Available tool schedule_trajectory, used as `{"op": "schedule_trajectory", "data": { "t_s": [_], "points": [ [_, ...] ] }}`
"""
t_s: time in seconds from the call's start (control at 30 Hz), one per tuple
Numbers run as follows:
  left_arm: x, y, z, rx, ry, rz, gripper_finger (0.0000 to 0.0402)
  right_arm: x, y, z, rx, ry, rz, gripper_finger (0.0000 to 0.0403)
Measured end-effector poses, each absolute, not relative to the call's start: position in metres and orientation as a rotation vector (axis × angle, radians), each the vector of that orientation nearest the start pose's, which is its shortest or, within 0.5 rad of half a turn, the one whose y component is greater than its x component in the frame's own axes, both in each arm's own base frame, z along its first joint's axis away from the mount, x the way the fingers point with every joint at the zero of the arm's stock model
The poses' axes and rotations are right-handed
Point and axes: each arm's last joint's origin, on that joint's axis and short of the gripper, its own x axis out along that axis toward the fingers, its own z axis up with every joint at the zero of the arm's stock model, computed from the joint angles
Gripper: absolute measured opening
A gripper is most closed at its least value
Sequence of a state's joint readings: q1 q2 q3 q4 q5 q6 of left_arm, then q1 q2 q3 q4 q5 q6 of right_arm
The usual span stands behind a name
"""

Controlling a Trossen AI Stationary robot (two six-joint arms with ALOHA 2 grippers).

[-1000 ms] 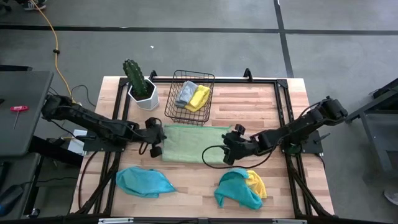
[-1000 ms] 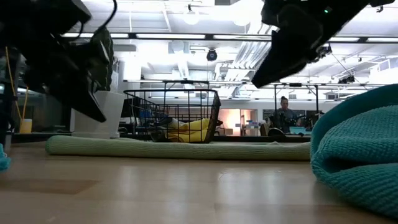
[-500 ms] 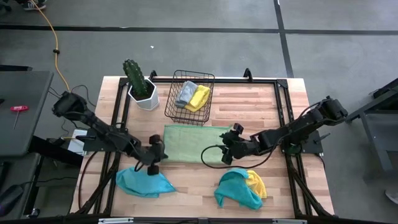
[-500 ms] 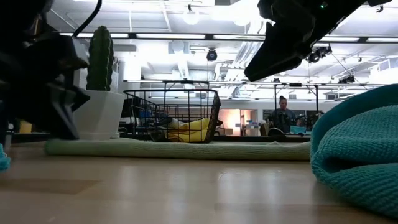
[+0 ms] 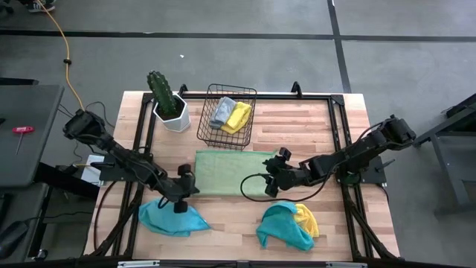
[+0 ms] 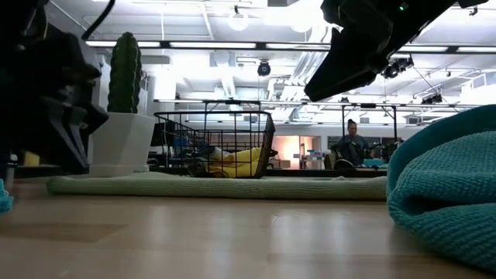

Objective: Fold microfiber towels
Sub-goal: Fold the green microfiber cloth

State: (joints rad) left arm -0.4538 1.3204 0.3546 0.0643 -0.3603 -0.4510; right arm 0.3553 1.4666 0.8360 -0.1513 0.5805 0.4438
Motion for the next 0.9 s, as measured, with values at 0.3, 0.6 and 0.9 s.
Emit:
{"op": "schedule_trajectory", "data": {
  "t_s": [0.3, 0.6, 0.9],
  "points": [
    [0.181, -0.079, 0.128, -0.094, 0.829, 0.010, 0.0029, 0.278, 0.086, 0.205, 0.071, 0.631, -0.361, 0.0204],
    [0.180, -0.079, 0.118, -0.053, 0.884, 0.045, 0.0114, 0.279, 0.086, 0.205, 0.072, 0.630, -0.360, 0.0204],
    [0.183, -0.080, 0.104, -0.010, 0.955, 0.046, 0.0139, 0.279, 0.086, 0.205, 0.072, 0.629, -0.361, 0.0204]
  ]
}}
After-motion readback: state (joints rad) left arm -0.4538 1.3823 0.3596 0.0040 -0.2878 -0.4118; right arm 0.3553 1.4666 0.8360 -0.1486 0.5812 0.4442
